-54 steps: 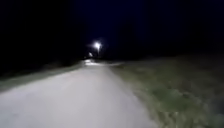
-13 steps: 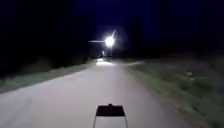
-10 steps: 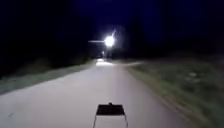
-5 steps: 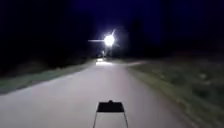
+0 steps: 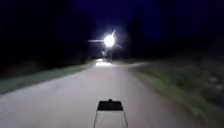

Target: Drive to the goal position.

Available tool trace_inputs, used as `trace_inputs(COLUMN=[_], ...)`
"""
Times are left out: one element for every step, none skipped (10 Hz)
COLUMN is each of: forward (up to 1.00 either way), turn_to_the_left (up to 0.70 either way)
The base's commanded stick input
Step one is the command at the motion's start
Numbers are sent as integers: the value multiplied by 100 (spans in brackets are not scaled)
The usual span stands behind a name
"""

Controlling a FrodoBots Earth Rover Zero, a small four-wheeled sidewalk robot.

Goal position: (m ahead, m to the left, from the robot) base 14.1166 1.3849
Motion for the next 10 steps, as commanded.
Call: trace_inputs(forward=[100,100,100,100,100,100,100,100,100,100], turn_to_the_left=[0,0,0,0,0,0,0,0,0,0])
